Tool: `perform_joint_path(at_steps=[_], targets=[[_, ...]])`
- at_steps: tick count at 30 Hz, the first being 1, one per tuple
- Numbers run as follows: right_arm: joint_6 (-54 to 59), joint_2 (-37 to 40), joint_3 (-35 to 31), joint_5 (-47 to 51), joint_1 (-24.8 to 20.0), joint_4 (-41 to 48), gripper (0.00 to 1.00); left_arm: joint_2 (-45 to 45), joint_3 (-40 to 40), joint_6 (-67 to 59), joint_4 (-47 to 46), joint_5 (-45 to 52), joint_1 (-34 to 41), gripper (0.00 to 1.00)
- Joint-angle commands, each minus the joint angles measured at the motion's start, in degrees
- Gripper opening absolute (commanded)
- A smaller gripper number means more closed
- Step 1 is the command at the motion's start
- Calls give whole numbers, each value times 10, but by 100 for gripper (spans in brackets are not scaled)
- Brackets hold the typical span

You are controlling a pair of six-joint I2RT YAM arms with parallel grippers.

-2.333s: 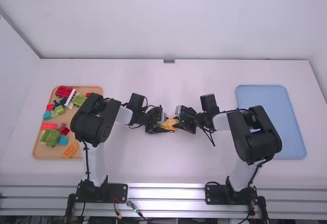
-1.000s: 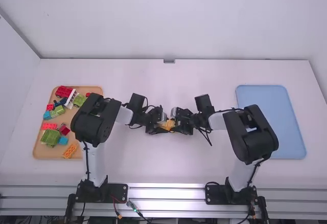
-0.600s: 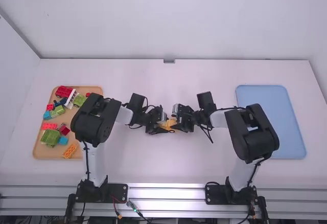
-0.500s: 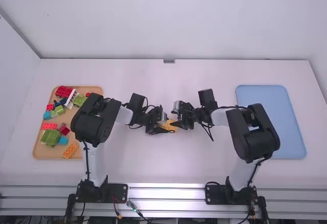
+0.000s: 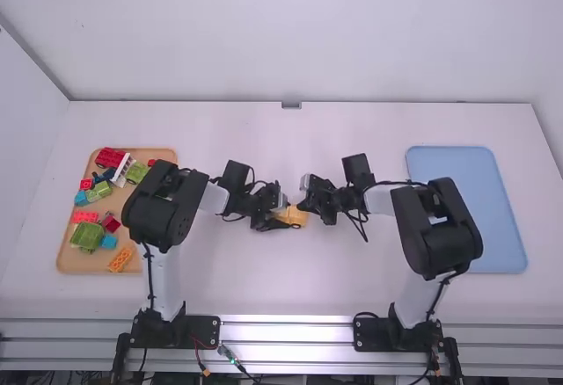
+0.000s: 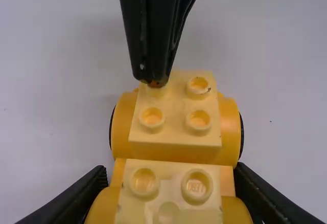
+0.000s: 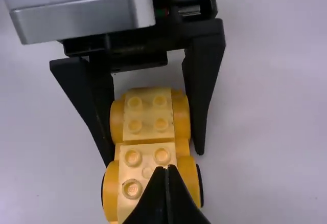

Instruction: Assemble lego blocks to make yellow taxi

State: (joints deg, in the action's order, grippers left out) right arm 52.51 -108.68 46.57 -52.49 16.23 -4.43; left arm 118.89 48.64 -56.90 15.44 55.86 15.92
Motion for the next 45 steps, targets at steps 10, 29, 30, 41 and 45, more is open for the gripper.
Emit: perform_joint_path(at_steps=[10,29,30,41,45], targets=[[-2,-4,-12,76,33,16,0,9,2,5,-1,17,2,48],[40,-4,-31,183,60,61,0,9,3,5,1,17,2,41],[49,-4,-35,183,59,62,0,9,3,5,1,17,2,41],[61,-4,-41,200,59,71,0,9,8,20,1,17,2,41],[58,-4,-41,176,59,40,0,9,9,20,0,17,2,40]])
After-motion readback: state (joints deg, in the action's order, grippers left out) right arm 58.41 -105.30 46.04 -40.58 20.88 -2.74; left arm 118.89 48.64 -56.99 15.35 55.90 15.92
